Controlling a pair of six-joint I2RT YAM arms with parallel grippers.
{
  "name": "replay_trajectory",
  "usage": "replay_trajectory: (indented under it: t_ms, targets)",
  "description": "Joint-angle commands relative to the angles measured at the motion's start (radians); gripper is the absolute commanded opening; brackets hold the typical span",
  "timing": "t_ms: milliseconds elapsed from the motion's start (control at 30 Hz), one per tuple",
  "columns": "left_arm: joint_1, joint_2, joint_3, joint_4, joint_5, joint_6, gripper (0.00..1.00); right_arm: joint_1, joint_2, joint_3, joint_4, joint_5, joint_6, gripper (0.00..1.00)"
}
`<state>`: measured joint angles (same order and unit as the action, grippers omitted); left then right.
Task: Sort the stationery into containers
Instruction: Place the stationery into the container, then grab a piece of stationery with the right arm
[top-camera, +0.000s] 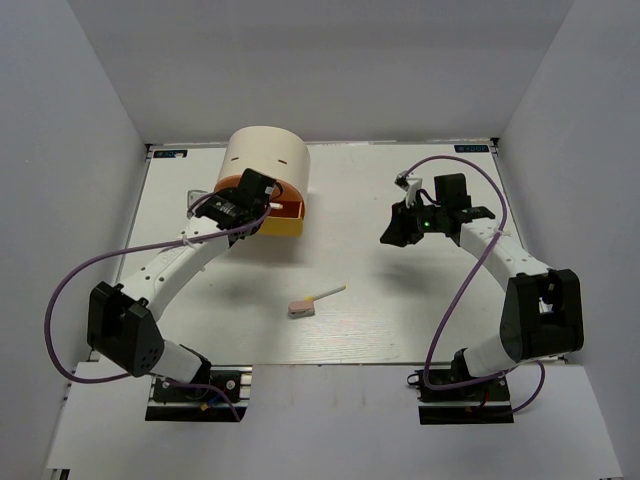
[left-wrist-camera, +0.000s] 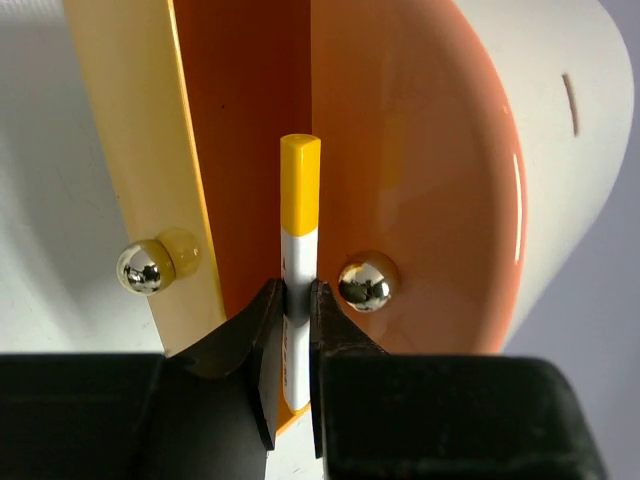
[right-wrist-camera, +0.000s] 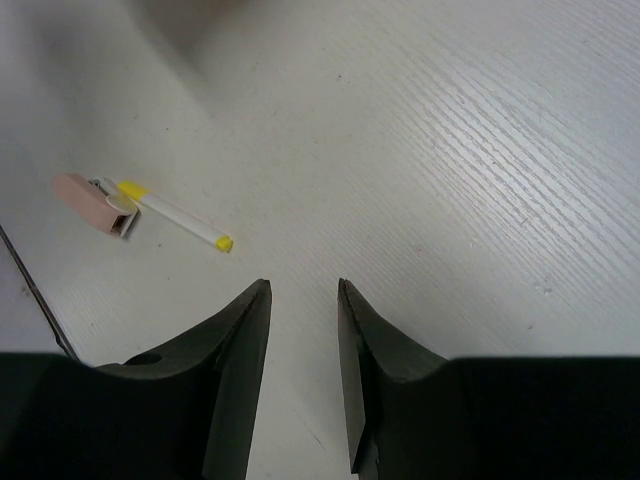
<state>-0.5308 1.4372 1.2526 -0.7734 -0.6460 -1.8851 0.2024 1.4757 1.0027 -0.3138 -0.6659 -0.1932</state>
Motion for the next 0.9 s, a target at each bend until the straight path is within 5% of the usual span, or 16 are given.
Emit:
replay_trajectory:
  t_ms: [0, 167, 400, 633, 800, 867]
  targets:
    - [0.009, -0.003, -0.002, 0.02, 0.003, -0.016, 0.0, -0.004, -0.032, -0.004, 0.027, -0.024, 0.003, 0.39]
    - [0.018, -0.003, -0.002, 0.031, 0.003, -0.016, 0.3, -0.005, -0.037, -0.013, 0.03, -0.027, 0.0, 0.39]
    - [0.018, -0.003, -0.002, 0.04, 0.032, -0.016, 0.5, -0.001, -0.031, -0.009, 0.019, -0.032, -0.025, 0.42]
    - [0.018, -0.072, -0.032, 0.072, 0.051, 0.027, 0.56, 0.006, -0.029, 0.008, -0.021, -0.127, -0.127, 0.42]
    - [0.0, -0.178, -0.05, 0.14, 0.101, 0.289, 0.53, 0.057, -0.026, 0.023, -0.192, -0.293, -0.672, 0.46]
    - [0.0, -0.234, -0.061, 0.14, 0.153, 0.371, 0.51, 0.109, -0.002, 0.043, -0.238, -0.31, -0.765, 0.51]
